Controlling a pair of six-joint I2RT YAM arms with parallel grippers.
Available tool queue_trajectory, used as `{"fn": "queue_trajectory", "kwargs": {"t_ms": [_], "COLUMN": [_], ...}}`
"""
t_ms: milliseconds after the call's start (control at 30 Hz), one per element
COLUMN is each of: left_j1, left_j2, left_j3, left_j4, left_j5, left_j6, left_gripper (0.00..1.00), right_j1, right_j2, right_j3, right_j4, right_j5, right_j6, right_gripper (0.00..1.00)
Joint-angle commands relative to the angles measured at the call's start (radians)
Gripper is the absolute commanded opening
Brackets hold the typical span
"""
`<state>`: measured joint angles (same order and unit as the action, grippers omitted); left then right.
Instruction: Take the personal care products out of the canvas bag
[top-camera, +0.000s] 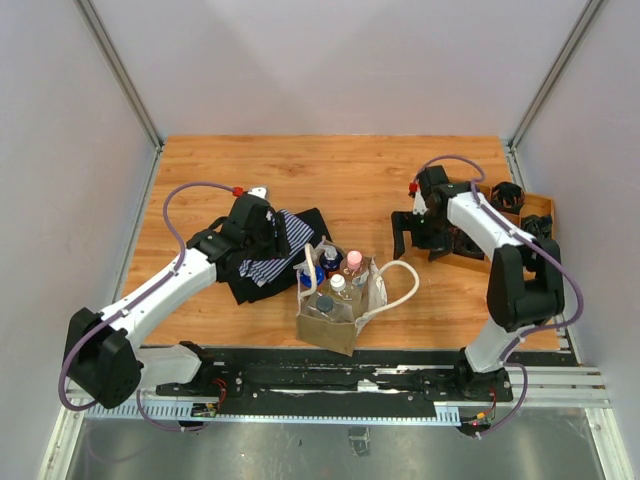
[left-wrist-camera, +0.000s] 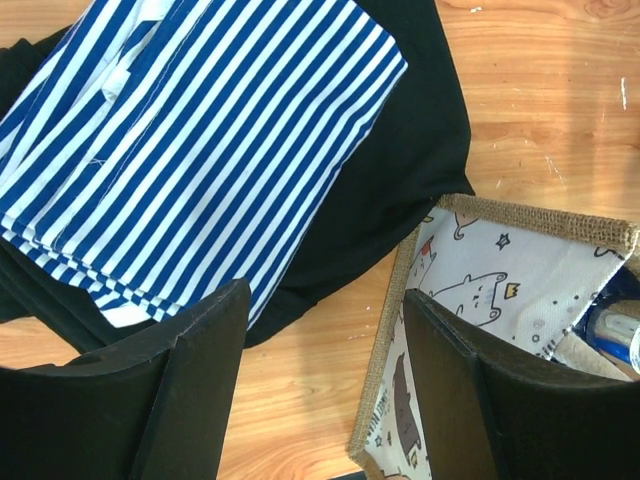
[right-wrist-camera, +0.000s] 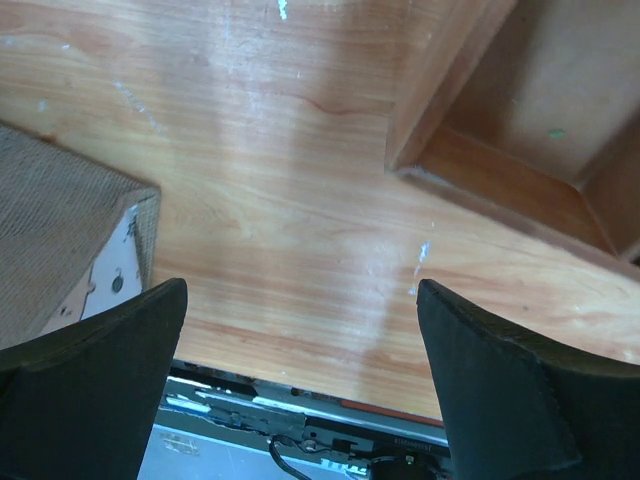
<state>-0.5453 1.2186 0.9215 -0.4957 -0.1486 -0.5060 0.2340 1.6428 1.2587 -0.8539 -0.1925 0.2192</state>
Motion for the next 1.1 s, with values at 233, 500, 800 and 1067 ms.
{"fn": "queue_trajectory", "kwargs": {"t_ms": [233,500,800,1067], "left_j1": [0.004,0.004,0.004,0.004], "left_j2": [-0.011,-0.046,-0.075,-0.068], "left_j3": [0.048,0.116,0.104,0.082], "left_j4": [0.01,-0.026,-0.051,-0.031], "left_j5": [0.06,0.049,0.027,-0.058], "left_j6": [-0.018,-0.005,-0.004,-0.008], "left_gripper": [0.67,0.67,0.67,0.71], "right_j1": [-0.012,-0.089,-0.174,-0.1], "right_j2": [0.299,0.66,0.921,0.532], "right_j3": [0.189,0.821,1.264,0.755], "right_j4": [0.087,-0.058,-0.085,0.387], "right_j5": [0.087,0.252,0.372,0.355], "right_j6": [0.022,0.025,0.056,-0.084], "right_gripper": [0.98,0.98,0.98,0.98]}}
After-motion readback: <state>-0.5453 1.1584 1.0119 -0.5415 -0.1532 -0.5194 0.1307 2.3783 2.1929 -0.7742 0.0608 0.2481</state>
